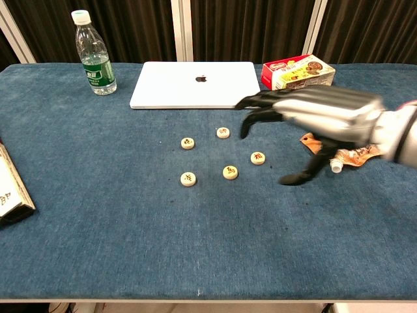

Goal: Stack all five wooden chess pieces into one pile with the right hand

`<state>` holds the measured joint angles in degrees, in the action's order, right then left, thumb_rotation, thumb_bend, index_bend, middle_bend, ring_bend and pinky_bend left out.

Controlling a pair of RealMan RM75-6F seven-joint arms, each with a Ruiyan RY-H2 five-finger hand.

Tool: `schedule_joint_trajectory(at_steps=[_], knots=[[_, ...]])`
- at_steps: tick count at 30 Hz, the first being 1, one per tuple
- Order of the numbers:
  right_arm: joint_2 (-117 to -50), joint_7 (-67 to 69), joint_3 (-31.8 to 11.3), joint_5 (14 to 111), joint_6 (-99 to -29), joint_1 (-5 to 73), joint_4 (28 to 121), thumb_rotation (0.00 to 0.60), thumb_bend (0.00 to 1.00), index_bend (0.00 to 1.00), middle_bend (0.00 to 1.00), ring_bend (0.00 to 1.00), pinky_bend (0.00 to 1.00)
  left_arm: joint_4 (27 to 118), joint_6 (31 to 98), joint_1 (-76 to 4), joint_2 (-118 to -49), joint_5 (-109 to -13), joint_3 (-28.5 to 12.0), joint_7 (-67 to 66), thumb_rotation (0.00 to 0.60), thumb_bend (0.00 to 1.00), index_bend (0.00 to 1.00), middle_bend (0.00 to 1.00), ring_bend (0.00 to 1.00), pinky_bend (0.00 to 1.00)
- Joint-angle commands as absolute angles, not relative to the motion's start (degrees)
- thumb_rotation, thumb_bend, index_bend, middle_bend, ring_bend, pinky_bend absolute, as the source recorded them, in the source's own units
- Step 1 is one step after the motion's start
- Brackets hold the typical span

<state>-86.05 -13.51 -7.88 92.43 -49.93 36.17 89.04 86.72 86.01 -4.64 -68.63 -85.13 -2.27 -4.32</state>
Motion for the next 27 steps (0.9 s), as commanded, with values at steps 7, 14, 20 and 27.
schedule_joint_trajectory(at_steps=[7,14,20,27], knots=[[-98.3,-21.4,-10.8,86.4,-44.3,44.4,78.8,0.600,0.42,0.40,0.10,0.06,0.14,85.4,86.0,-4.2,-68.9,-84.6,-2.2,-3.1,0.600,0.00,0.18,0.14,0.09,0.03],[-103.9,-22.0,-10.7,85.1,-43.9,47.5,72.7,0.600,0.47,0.45,0.11,0.07,0.15,84.3,86.0,-3.7,-69.3,-84.2,-2.1,-2.0,0.600,0.00,0.18,0.14,0.09,0.03],[-106.4,-20.6,-10.3,84.9,-44.5,49.1,70.0,0.600,0.49,0.47,0.12,0.08,0.16,83.4,86.2,-3.4,-69.6,-84.0,-2.2,-1.3,0.600,0.00,0.18,0.14,0.09,0.03],[-107.7,-21.0,-9.5,83.8,-44.3,50.2,68.2,0.600,0.49,0.47,0.12,0.09,0.16,82.5,86.0,-3.2,-69.9,-83.7,-2.2,-0.6,0.600,0.00,0.18,0.14,0.09,0.03]])
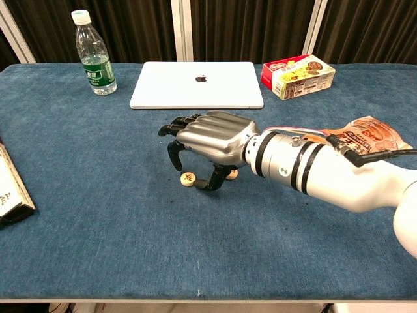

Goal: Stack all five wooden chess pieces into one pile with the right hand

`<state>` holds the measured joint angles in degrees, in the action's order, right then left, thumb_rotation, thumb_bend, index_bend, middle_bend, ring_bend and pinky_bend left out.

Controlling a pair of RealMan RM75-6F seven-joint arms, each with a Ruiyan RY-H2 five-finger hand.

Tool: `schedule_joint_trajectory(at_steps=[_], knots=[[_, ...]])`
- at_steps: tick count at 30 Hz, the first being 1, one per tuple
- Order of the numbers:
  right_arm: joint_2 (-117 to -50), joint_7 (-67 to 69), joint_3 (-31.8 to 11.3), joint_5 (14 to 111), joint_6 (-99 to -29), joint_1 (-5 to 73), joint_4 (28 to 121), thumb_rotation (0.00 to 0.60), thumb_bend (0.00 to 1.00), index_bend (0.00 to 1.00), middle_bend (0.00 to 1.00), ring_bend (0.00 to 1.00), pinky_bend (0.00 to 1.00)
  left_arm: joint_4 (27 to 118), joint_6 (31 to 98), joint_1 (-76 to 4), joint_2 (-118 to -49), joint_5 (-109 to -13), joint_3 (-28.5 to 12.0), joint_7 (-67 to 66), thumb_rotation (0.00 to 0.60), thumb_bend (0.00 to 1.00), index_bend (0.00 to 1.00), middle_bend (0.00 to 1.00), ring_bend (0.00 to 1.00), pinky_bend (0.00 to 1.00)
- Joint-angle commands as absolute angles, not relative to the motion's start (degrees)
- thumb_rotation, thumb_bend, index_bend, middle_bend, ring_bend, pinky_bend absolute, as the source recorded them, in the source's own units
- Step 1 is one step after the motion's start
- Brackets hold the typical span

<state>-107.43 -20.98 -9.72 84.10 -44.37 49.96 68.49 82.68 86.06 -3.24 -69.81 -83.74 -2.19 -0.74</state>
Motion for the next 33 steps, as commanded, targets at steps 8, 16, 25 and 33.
schedule_joint_trajectory(at_steps=[8,16,25,33], knots=[[-108.4,-20.4,-8.8,83.1,-44.7,50.8,67.0,0.600,0.50,0.51,0.14,0.10,0.17,81.5,85.7,-3.2,-70.3,-83.6,-2.2,0.2,0.600,0.00,0.18,0.14,0.09,0.03],[-108.8,-18.0,-9.2,83.3,-46.8,51.2,65.9,0.600,0.55,0.60,0.18,0.13,0.19,80.7,85.8,-2.9,-70.7,-83.6,-2.2,1.1,0.600,0.00,0.18,0.14,0.09,0.03],[-108.5,-17.5,-14.1,78.5,-45.4,53.9,61.9,0.600,0.56,0.60,0.18,0.14,0.20,80.4,85.4,-2.9,-70.8,-83.6,-2.1,1.1,0.600,0.00,0.18,0.14,0.09,0.03],[-110.6,-19.0,-15.5,74.6,-43.1,56.3,57.3,0.600,0.56,0.58,0.18,0.14,0.20,80.7,84.9,-3.0,-70.6,-83.3,-2.2,0.7,0.600,0.00,0.18,0.14,0.09,0.03]])
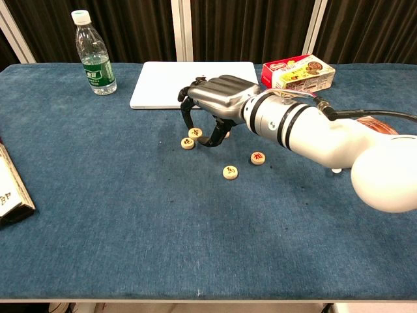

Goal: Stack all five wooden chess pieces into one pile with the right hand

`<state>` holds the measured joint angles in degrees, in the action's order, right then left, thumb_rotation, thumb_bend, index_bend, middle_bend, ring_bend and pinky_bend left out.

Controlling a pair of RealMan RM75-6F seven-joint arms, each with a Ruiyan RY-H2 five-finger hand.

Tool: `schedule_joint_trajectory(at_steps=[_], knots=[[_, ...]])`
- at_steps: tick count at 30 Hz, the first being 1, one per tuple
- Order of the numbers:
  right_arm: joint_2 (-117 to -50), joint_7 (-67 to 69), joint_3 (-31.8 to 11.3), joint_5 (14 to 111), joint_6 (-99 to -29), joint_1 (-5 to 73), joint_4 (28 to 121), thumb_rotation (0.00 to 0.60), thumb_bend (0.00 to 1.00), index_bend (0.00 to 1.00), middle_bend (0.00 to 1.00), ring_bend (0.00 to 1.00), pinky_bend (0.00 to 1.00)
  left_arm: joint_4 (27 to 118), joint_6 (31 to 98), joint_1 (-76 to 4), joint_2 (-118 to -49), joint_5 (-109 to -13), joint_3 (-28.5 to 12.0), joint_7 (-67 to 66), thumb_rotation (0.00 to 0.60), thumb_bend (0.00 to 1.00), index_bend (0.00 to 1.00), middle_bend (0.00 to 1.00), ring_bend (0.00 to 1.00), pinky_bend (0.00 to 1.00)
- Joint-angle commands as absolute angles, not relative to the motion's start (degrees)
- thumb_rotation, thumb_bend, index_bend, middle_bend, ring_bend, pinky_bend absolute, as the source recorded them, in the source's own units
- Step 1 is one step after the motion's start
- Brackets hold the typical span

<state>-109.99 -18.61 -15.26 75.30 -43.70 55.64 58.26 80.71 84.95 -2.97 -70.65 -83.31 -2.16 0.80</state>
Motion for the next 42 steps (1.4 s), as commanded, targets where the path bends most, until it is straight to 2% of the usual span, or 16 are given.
schedule_joint_trajectory(at_steps=[1,19,27,36,42], knots=[[-110.7,-19.1,-15.5,74.4,-43.0,56.5,57.0,0.600,0.56,0.58,0.18,0.14,0.20,80.8,84.9,-3.0,-70.6,-83.3,-2.2,0.7,0.600,0.00,0.18,0.14,0.09,0.03],[-113.1,-19.0,-14.9,72.3,-41.5,59.2,53.4,0.600,0.56,0.54,0.18,0.14,0.20,80.6,84.5,-2.8,-70.5,-82.7,-2.2,0.6,0.600,0.00,0.18,0.14,0.09,0.03],[-113.1,-19.0,-14.3,72.1,-41.6,59.5,53.5,0.600,0.56,0.47,0.18,0.14,0.20,80.2,84.5,-2.6,-70.7,-82.4,-2.3,1.0,0.600,0.00,0.18,0.14,0.09,0.03],[-110.9,-19.9,-13.4,72.0,-43.0,58.4,56.4,0.600,0.56,0.37,0.18,0.14,0.20,80.0,84.2,-2.8,-70.9,-82.5,-2.4,1.0,0.600,0.00,0.18,0.14,0.09,0.03],[-106.8,-21.3,-13.5,69.8,-44.6,56.1,58.8,0.600,0.55,0.38,0.18,0.14,0.20,80.0,83.9,-3.2,-70.9,-82.7,-2.6,1.0,0.600,0.00,0.18,0.14,0.09,0.03]])
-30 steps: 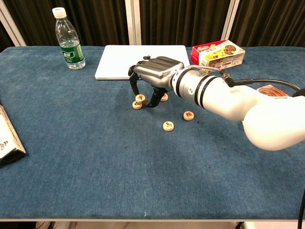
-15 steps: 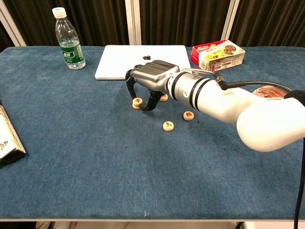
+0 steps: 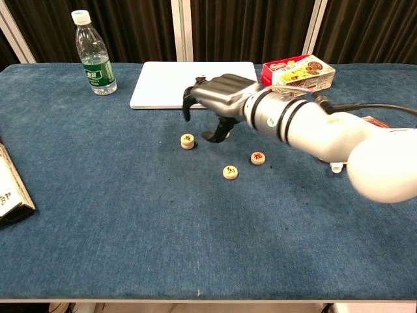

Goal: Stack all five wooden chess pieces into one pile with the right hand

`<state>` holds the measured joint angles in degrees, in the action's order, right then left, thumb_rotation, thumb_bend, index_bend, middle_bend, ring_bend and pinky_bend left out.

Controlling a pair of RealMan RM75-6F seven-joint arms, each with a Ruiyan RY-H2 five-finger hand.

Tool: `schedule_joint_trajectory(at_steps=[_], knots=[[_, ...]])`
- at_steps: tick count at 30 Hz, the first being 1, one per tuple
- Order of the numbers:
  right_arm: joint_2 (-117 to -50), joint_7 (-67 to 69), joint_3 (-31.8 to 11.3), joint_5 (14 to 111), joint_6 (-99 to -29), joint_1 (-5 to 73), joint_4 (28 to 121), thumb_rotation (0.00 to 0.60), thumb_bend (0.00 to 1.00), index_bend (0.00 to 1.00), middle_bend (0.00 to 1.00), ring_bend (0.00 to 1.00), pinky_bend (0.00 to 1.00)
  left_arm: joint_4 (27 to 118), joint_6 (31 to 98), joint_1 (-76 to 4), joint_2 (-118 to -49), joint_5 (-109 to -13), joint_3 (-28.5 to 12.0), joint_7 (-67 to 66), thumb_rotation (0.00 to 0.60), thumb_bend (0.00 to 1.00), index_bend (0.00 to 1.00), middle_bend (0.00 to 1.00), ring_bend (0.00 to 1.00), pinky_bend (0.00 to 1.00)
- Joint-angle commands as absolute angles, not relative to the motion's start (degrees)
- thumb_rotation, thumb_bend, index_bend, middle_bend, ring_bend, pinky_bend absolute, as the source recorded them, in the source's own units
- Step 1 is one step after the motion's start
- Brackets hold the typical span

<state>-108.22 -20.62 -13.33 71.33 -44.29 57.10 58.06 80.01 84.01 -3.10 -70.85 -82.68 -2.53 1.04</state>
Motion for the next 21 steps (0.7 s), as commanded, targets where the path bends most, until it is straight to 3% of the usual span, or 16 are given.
schedule_joint_trajectory(at_steps=[1,6,21], knots=[[-106.5,-21.4,-13.6,69.2,-44.3,55.9,58.7,0.600,0.55,0.39,0.18,0.14,0.20,80.1,83.8,-3.3,-70.9,-82.7,-2.6,1.0,0.600,0.00,0.18,0.14,0.09,0.03],[-106.9,-22.1,-13.5,66.9,-43.0,55.8,57.0,0.600,0.47,0.42,0.18,0.14,0.20,80.3,83.6,-3.7,-71.0,-83.0,-2.7,0.7,0.600,0.00,0.18,0.14,0.09,0.03],[-109.3,-21.1,-13.0,66.5,-41.5,57.0,53.1,0.600,0.46,0.49,0.18,0.15,0.20,80.6,83.4,-3.6,-70.9,-82.5,-2.6,0.2,0.600,0.00,0.18,0.14,0.09,0.03]])
